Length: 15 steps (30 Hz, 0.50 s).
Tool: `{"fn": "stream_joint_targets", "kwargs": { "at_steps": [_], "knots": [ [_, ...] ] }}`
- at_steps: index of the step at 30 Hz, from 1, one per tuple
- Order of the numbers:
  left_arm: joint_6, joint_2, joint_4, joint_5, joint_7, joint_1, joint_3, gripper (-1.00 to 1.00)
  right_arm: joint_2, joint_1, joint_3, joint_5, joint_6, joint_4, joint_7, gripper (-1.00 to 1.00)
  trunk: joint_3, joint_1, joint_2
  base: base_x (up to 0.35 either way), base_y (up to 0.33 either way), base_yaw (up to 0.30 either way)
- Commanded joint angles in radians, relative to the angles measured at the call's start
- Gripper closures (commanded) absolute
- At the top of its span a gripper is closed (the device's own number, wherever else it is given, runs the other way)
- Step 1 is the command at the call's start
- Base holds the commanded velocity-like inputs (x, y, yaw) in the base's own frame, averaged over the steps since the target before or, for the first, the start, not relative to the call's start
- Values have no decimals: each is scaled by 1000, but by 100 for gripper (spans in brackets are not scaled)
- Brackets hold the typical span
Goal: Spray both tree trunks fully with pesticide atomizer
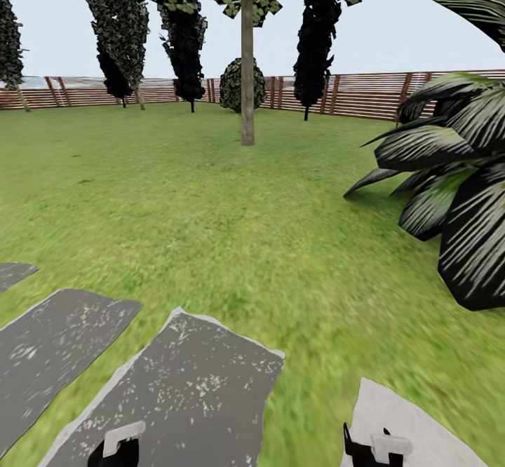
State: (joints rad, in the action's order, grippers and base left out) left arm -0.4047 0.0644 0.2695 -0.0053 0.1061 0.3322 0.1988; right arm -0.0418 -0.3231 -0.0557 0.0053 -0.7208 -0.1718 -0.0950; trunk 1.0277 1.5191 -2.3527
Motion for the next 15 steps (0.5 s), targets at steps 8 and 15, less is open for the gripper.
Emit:
{"fn": "stream_joint_targets", "kwargs": {
  "at_steps": [8, 15],
  "knots": [
    [-3, 0, -1, 1, 3, 1, -1, 100, 7, -1, -6, -2, 0, 120, 3, -100, 1, 0, 0, 333, 55, 0],
    [-5, 0, -1, 1, 3, 1, -1, 100, 7, 0, -6, -1, 1, 143, 1, -100, 1, 0, 0, 334, 2, 0]
  ]
}}
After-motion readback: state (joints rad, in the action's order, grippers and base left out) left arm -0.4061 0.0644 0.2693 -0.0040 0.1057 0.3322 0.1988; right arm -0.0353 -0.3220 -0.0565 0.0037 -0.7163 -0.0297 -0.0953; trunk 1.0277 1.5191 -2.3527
